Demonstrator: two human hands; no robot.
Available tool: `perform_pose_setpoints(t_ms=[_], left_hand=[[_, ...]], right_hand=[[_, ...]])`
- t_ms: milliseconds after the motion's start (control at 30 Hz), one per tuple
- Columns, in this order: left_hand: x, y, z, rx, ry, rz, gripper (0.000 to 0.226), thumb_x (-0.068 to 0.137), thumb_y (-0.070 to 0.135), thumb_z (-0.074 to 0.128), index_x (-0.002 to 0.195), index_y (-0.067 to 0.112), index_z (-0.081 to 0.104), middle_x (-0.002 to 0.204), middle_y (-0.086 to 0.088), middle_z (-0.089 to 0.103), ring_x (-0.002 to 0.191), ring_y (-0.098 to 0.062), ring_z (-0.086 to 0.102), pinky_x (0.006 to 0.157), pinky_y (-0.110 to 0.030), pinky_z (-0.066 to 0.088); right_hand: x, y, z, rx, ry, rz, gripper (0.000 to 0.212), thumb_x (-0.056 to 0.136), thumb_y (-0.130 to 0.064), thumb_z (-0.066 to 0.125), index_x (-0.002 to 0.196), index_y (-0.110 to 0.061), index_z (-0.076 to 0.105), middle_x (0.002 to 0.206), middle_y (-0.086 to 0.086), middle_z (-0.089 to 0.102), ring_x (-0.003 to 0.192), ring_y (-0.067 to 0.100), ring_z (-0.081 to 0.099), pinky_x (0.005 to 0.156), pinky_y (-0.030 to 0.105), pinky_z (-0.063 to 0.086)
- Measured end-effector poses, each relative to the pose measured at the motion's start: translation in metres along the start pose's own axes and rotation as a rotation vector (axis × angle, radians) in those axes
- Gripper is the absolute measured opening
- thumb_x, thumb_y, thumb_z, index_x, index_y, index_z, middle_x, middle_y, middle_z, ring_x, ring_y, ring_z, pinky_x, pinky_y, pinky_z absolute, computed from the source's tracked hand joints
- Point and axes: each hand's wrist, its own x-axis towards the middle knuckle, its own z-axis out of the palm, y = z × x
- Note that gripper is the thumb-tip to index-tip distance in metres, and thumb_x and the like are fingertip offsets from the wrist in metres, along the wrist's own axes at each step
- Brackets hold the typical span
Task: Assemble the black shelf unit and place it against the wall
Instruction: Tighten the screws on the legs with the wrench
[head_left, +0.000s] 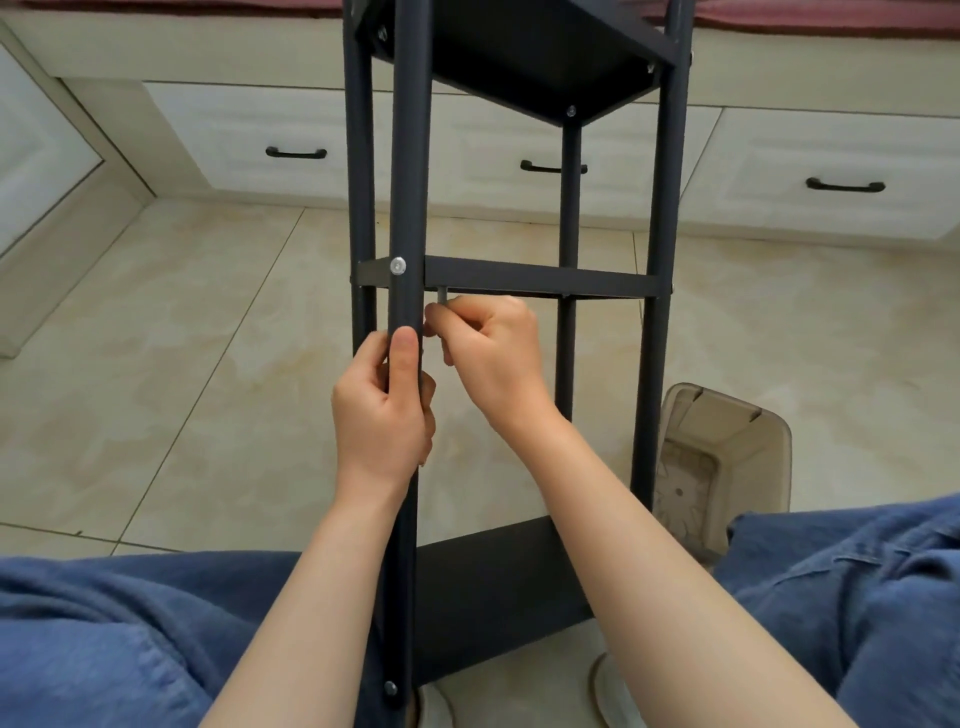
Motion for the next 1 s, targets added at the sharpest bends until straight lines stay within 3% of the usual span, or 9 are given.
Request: perform_pose_setpoints(t_ms=[200, 400, 533, 867, 1000], left_hand=[[-0.005, -0.007, 0.000, -0.010, -0.002, -0.032, 0.033, 0.097, 0.058, 0.044, 0.074, 0.041, 0.058, 0.054, 0.005, 0.047, 0.040, -0.016, 0.042, 0.036, -0.025, 0.033], [-0.006, -0.002, 0.004, -0.012, -0.011, -0.017, 0.037, 0.106, 0.043, 0.044, 0.072, 0.042, 0.057, 0.053, 0.004, 0.045, 0.039, -0.018, 0.040, 0.035, -0.025, 0.033], [-0.008, -0.002, 0.003, -0.023, -0.011, -0.010, 0.035, 0.104, 0.047, 0.044, 0.072, 0.041, 0.057, 0.054, 0.004, 0.046, 0.039, -0.018, 0.040, 0.035, -0.025, 0.032], [-0.011, -0.003, 0.002, -0.003, -0.015, -0.009, 0.035, 0.105, 0.045, 0.043, 0.073, 0.040, 0.056, 0.056, 0.003, 0.047, 0.042, -0.020, 0.042, 0.037, -0.027, 0.034], [-0.012, -0.005, 0.002, 0.004, -0.018, -0.002, 0.032, 0.106, 0.042, 0.043, 0.078, 0.031, 0.055, 0.054, 0.004, 0.046, 0.042, -0.019, 0.042, 0.037, -0.026, 0.034]], right_hand=[[-0.003, 0.002, -0.008, -0.052, -0.062, 0.032, 0.027, 0.092, -0.014, 0.062, 0.070, -0.001, 0.073, 0.061, 0.024, 0.057, 0.066, 0.039, 0.052, 0.066, 0.044, 0.048], [-0.004, 0.001, -0.012, -0.052, -0.081, 0.048, 0.030, 0.092, -0.014, 0.062, 0.066, -0.005, 0.071, 0.060, 0.021, 0.058, 0.066, 0.039, 0.054, 0.065, 0.044, 0.049], [-0.006, 0.001, -0.011, -0.057, -0.079, 0.040, 0.031, 0.093, -0.014, 0.062, 0.064, -0.006, 0.070, 0.061, 0.023, 0.059, 0.067, 0.040, 0.054, 0.066, 0.045, 0.050], [-0.007, 0.004, -0.007, -0.199, -0.028, -0.075, 0.035, 0.097, -0.015, 0.060, 0.068, 0.002, 0.071, 0.061, 0.010, 0.068, 0.058, 0.024, 0.061, 0.069, 0.042, 0.049], [-0.008, 0.012, 0.003, -0.248, 0.007, -0.119, 0.030, 0.098, -0.014, 0.059, 0.078, 0.003, 0.073, 0.072, 0.012, 0.073, 0.066, 0.026, 0.067, 0.069, 0.043, 0.052]])
